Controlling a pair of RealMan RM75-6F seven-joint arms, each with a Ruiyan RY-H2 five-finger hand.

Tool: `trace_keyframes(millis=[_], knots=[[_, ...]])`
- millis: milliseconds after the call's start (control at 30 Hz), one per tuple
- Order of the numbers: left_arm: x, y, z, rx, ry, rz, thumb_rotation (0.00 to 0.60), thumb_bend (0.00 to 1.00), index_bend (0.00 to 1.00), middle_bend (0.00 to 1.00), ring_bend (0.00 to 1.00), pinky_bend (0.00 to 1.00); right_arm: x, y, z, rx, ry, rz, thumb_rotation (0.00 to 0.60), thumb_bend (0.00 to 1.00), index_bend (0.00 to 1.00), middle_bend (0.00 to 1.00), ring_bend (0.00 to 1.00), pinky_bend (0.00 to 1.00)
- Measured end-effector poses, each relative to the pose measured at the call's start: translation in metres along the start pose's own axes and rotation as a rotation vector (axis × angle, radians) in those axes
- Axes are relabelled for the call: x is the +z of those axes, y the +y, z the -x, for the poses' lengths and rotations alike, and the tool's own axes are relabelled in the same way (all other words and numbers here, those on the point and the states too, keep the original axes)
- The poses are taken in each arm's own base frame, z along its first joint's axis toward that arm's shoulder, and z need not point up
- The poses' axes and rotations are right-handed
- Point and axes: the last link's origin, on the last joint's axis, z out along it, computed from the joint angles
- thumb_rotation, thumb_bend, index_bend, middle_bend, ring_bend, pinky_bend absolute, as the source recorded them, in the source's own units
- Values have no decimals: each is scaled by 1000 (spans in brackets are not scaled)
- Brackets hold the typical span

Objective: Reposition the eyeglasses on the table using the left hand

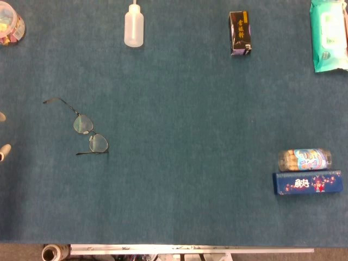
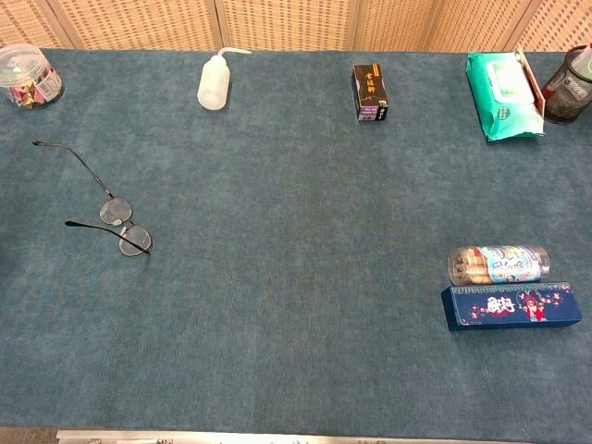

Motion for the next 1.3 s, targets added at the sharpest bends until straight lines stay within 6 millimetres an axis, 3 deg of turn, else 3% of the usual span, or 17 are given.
trace_keyframes(millis=[533,833,1000,1133,1300], knots=[[-5,0,1,-25,24,26,600,75,412,421,489,659,8,-4,-1,17,3,-32,600,316,686,670,540,685],[-6,10,2,-93,116,144,600,75,400,405,468,655,2,-8,-18,101,145,-87,600,316,644,646,539,647],[-5,20,5,-154,202,246,600,74,346,381,459,659,-5,-4,-29,188,242,-111,600,314,608,583,534,587],[-4,27,7,-218,236,308,600,74,230,275,415,663,-10,3,-36,236,306,-109,600,313,602,576,520,570],[5,38,10,-250,218,363,600,74,128,186,317,564,-16,8,-39,249,351,-101,600,313,601,573,509,559]])
